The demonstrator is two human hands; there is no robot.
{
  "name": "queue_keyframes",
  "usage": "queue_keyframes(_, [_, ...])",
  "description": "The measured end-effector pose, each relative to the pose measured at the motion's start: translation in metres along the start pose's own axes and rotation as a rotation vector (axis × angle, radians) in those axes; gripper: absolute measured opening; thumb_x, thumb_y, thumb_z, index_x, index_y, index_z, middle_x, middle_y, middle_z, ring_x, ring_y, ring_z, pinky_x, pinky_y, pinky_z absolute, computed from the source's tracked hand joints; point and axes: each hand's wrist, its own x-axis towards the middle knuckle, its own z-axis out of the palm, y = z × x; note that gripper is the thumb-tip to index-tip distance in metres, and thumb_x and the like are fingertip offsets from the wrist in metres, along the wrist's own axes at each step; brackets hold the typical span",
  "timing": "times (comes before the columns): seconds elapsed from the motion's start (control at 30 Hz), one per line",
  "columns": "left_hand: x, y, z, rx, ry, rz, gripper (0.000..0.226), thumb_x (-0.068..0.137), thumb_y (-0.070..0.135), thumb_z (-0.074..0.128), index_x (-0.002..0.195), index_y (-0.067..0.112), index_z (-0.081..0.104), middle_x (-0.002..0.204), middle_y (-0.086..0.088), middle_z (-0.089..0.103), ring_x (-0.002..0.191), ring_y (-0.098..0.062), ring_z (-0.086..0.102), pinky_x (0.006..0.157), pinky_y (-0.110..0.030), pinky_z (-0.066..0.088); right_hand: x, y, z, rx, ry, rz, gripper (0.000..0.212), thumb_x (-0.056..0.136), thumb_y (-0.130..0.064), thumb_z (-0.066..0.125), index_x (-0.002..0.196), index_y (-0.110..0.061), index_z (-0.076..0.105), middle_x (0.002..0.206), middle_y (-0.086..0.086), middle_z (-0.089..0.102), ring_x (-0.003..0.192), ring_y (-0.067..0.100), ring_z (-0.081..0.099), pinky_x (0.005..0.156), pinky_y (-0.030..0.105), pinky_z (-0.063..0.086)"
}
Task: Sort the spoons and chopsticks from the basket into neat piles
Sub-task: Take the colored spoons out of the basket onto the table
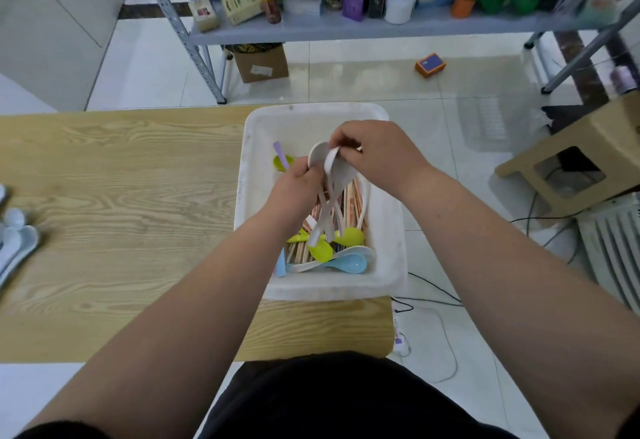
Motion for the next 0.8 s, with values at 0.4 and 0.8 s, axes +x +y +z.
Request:
queue_keyframes(0.4, [-0.027, -0.025, 0.01, -0.188, -0.097, -0.1, 0.025, 0.084, -0.002, 0.063, 0.105, 0.012, 0.061, 0.074, -0.01, 0.069, 0.077, -0.032, 0.067, 0.08, -0.046, 0.054, -0.02, 0.008, 0.041, 0.41, 0.111, 0.246, 0.019, 0.081, -0.023, 0.081, 0.089, -0.02, 0.064, 0.087, -0.006, 0.069, 0.079, 0.003, 0.064, 0.074, 0.018, 0.051])
queue_keyframes(0.8, [-0.031, -0.048, -0.009, -0.638, 0.225, -0.151, 0.014, 0.097, -0.004, 0.055, 0.11, 0.0, 0.059, 0.089, -0.014, 0.071, 0.084, -0.021, 0.074, 0.072, -0.039, 0.061, -0.081, -0.01, 0.096, 0.592, -0.303, 0.563, 0.042, 0.078, -0.036, 0.081, 0.11, -0.031, 0.053, 0.104, 0.0, 0.07, 0.084, 0.017, 0.073, 0.079, 0.045, 0.062])
